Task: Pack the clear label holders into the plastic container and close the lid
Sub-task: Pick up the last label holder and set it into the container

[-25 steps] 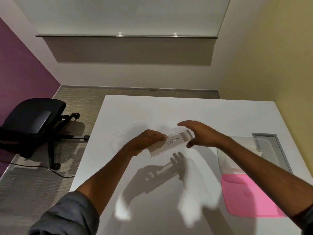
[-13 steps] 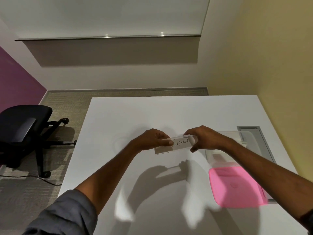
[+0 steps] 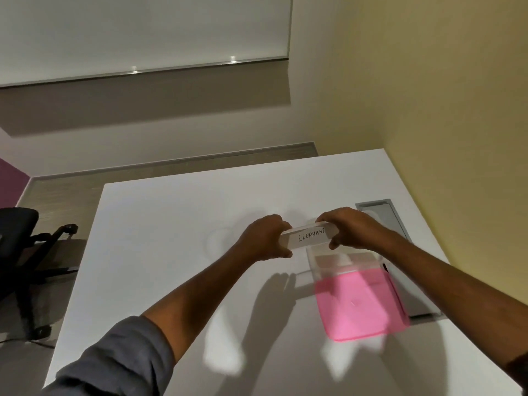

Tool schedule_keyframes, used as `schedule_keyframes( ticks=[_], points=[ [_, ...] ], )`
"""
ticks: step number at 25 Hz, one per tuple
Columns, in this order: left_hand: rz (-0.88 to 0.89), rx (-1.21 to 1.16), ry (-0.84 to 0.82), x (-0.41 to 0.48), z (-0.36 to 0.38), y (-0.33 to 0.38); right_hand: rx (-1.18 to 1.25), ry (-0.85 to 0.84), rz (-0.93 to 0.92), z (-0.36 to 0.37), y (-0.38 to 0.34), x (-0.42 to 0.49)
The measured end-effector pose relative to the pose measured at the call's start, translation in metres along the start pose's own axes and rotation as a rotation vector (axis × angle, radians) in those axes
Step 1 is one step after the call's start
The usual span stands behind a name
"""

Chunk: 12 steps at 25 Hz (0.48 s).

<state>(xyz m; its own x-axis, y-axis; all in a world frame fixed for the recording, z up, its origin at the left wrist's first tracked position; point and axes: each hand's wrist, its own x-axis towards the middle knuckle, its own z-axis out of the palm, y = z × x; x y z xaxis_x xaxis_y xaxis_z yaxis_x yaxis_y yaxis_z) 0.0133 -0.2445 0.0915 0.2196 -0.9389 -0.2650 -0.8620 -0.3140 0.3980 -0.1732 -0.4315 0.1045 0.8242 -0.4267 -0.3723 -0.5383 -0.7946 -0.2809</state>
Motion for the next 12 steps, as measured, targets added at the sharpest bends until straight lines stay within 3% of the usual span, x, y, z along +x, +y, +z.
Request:
schedule_keyframes(
  ticks=[6, 12],
  points=[
    [0.051, 0.07, 0.072, 0.059, 0.017, 0.051, -0.242, 0.113, -0.016, -0.017, 0.061, -0.006],
    [0.039, 0.176, 0.038, 0.109, 0.048, 0.078, -0.311, 0.091, 0.008, -0.004, 0.106, -0.001]
  ],
)
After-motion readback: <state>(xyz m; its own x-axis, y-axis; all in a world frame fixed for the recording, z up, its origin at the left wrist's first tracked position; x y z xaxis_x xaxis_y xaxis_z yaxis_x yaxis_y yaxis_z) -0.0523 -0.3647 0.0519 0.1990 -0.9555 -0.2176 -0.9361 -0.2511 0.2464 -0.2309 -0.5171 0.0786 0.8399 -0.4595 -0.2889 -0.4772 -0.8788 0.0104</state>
